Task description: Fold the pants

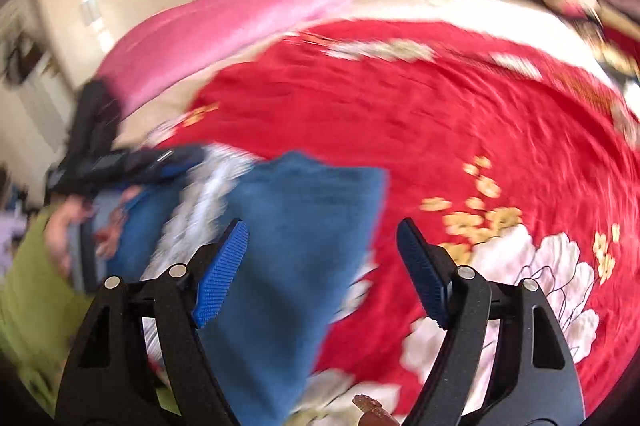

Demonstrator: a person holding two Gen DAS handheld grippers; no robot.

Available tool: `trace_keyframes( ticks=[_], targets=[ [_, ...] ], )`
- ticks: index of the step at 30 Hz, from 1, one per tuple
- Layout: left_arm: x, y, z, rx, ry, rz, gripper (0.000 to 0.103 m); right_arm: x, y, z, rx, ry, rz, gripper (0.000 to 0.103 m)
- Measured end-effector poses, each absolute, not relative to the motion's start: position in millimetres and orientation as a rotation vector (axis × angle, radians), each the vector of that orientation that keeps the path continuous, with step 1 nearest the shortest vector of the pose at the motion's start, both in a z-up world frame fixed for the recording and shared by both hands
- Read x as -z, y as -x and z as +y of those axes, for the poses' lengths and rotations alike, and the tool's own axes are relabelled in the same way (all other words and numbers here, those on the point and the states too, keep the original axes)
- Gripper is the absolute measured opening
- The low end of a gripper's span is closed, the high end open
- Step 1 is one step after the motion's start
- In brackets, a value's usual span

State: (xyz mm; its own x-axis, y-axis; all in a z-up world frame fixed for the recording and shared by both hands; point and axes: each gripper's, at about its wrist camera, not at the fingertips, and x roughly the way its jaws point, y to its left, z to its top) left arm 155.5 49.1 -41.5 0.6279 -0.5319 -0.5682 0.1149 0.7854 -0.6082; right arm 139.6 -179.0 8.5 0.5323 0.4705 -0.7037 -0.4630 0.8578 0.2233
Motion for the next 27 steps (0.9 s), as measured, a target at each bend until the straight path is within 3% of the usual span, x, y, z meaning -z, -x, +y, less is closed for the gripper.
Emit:
trace_keyframes(
  ticks=[7,9,10,11,12,13,14,19,24,27],
  targets=[
    [43.0,-163.5,31.7,0.4,0.503,0.85,0.064,22.1,-195.4,-182.6,-0.591,-0.141,0.967,0.07],
    [43.8,-164.1,28.0,0.384,0.484,0.853,0.064,30.3,-198.7,-178.1,-0.627,-0.14,0.992,0.066],
    [43.8,-164.4,26.1,0.377,0.474,0.854,0.059,36.1,-199.8,-174.4,-0.651,-0.138,1.003,0.054],
    [44.0,-164.6,24.8,0.372,0.467,0.856,0.051,39.6,-199.1,-172.9,-0.669,-0.139,1.005,0.036],
    [44.8,-164.7,22.6,0.378,0.465,0.865,0.031,42.3,-196.8,-172.3,-0.685,-0.143,1.001,0.028],
    [44.5,-164.5,20.8,0.372,0.455,0.868,0.025,42.6,-191.7,-173.4,-0.681,-0.14,0.98,0.015],
    [43.0,-163.1,19.2,0.365,0.434,0.869,0.023,39.1,-186.8,-174.2,-0.677,-0.133,0.949,0.008],
    [18.9,-160.4,7.2,0.374,0.363,0.819,0.018,6.7,-165.6,-174.9,-0.656,-0.061,0.799,0.007],
    [18.8,-172.6,-11.0,0.337,0.248,0.829,0.019,26.4,-184.6,-170.6,-0.583,-0.035,0.869,0.008],
    [34.6,-176.1,-9.6,0.313,0.229,0.865,0.021,40.8,-187.9,-170.1,-0.545,-0.009,0.889,0.014]
  ],
)
